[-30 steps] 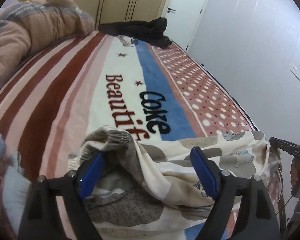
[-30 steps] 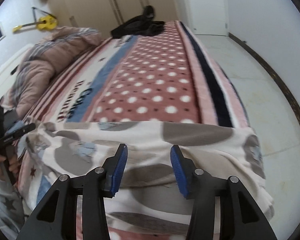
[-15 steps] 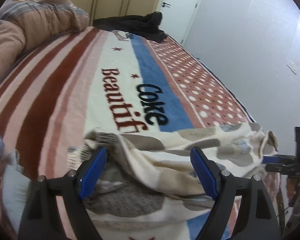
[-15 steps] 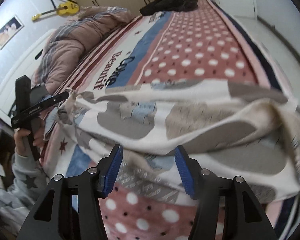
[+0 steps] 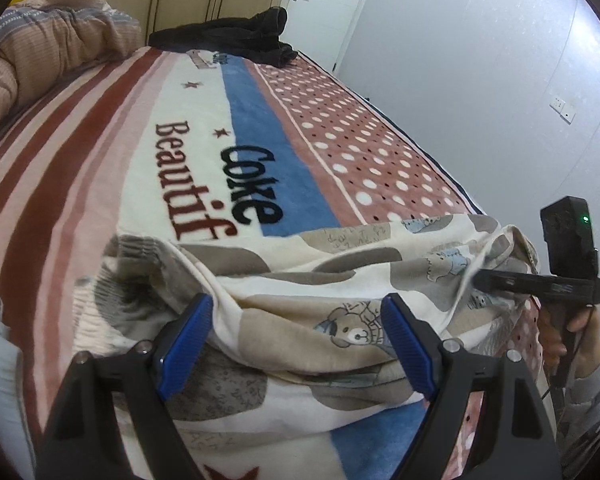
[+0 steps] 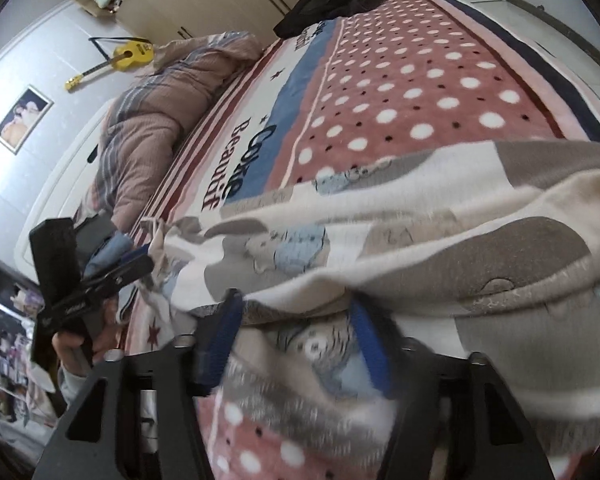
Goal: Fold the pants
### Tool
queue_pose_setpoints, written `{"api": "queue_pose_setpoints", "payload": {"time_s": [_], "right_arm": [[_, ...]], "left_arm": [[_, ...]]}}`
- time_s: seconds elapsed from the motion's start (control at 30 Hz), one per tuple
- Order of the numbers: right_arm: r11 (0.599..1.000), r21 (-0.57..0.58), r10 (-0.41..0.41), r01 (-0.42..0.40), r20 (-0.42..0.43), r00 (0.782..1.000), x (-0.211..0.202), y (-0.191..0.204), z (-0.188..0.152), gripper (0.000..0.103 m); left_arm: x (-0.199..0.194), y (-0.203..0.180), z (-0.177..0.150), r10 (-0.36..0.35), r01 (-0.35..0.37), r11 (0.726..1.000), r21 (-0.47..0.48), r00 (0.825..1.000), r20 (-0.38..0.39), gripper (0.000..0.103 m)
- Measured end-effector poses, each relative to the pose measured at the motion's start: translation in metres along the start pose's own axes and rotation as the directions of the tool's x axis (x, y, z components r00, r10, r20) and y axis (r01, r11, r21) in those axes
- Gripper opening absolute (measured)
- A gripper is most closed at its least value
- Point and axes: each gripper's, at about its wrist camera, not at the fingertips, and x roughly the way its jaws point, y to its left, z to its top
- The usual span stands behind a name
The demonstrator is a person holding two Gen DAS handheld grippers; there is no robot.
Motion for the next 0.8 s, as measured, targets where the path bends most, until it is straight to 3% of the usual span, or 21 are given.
{"api": "queue_pose_setpoints", "payload": {"time_s": [0.07, 0.27, 0.43, 0.53, 0.6, 0.67, 0.8], "right_arm": [[0.999, -0.016, -0.036, 0.036, 0.008, 0.999, 0.006, 0.000, 0.008, 0.007], [0.994, -0.040, -0.102, 0.105, 0.068, 0.992, 0.013, -0.003, 0.042, 0.004], [0.985, -0.072, -0.147, 0.154, 0.096, 0.984, 0.011, -0.001, 0.055, 0.004], [0.981, -0.143, -0.120, 0.129, 0.071, 0.990, 0.010, 0.012, 0.052, 0.008], [0.975, -0.187, -0.113, 0.122, 0.058, 0.992, 0.008, 0.024, 0.046, 0.026], [0.966, -0.230, -0.110, 0.120, 0.058, 0.992, 0.004, 0.036, 0.037, 0.028], [0.968, -0.250, -0.027, 0.032, 0.024, 0.999, -0.004, 0.052, 0.013, 0.028]], "left_arm": [[-0.003, 0.002, 0.004, 0.010, -0.011, 1.000, 0.010, 1.000, 0.009, 0.083], [-0.009, 0.002, 0.006, -0.040, 0.040, 0.998, 0.041, 0.999, -0.004, 0.083], [-0.009, 0.001, -0.001, -0.027, 0.031, 0.994, 0.106, 0.999, -0.039, 0.083], [-0.006, 0.003, -0.006, -0.035, 0.043, 0.993, 0.110, 0.997, -0.075, 0.083], [-0.010, 0.005, -0.010, -0.062, 0.070, 0.992, 0.102, 0.995, -0.078, 0.083], [-0.013, 0.006, -0.015, -0.067, 0.075, 0.991, 0.107, 0.995, -0.076, 0.083], [-0.007, 0.004, -0.020, -0.078, 0.089, 0.990, 0.114, 0.992, -0.097, 0.083]]}}
